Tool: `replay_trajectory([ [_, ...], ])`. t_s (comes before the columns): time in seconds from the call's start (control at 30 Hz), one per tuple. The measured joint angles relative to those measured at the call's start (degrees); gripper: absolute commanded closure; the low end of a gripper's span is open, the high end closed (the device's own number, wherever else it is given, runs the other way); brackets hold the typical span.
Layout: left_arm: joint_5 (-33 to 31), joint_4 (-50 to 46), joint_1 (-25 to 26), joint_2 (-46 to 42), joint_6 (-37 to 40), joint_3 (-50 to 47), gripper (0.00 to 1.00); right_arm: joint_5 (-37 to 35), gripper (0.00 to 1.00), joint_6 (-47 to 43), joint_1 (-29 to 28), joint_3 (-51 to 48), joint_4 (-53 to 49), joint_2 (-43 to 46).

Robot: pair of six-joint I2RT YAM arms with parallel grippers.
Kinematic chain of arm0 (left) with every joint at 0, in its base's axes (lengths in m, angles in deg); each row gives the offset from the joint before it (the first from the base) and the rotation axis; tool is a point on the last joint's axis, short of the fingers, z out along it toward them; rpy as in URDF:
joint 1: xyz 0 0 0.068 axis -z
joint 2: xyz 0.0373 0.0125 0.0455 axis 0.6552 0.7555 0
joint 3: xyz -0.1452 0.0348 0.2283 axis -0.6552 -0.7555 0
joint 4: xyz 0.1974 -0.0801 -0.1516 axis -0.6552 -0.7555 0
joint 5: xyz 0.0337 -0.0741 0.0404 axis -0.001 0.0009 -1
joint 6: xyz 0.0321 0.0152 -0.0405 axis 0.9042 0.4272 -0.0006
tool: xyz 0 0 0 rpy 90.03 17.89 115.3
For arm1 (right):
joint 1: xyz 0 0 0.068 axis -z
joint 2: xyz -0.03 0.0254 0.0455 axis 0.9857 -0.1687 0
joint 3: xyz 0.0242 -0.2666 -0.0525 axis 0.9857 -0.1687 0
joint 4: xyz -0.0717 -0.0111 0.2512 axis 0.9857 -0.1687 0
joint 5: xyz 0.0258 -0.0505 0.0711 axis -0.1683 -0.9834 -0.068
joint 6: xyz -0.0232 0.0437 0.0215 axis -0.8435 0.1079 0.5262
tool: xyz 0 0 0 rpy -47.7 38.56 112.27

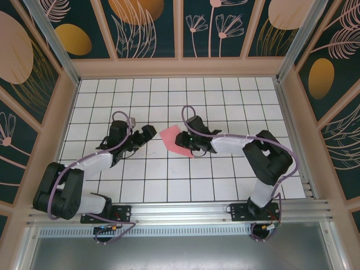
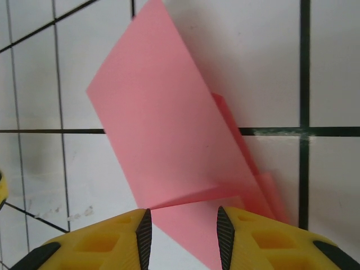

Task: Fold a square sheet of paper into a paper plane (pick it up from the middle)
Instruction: Fold the wing for the fifth time at the center of the table.

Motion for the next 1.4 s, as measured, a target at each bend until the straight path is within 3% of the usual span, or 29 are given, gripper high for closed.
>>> replay_trajectory([
  [0.4, 0.6, 0.1, 6.3, 3.1, -6.2, 0.0, 0.13, 4.7, 0.62, 1.8, 2.6, -5.3, 7.5, -1.4],
  [1.03, 0.8, 3.1, 13.2, 13.4, -12.5, 4.3, 0.42, 14.0, 0.63, 6.4, 7.1, -11.5, 19.0, -1.0],
  [1.4, 0.8, 3.1, 13.3, 16.3, -12.6, 5.9, 0.40, 14.6, 0.63, 6.6, 7.5, -12.3, 20.0, -0.8],
])
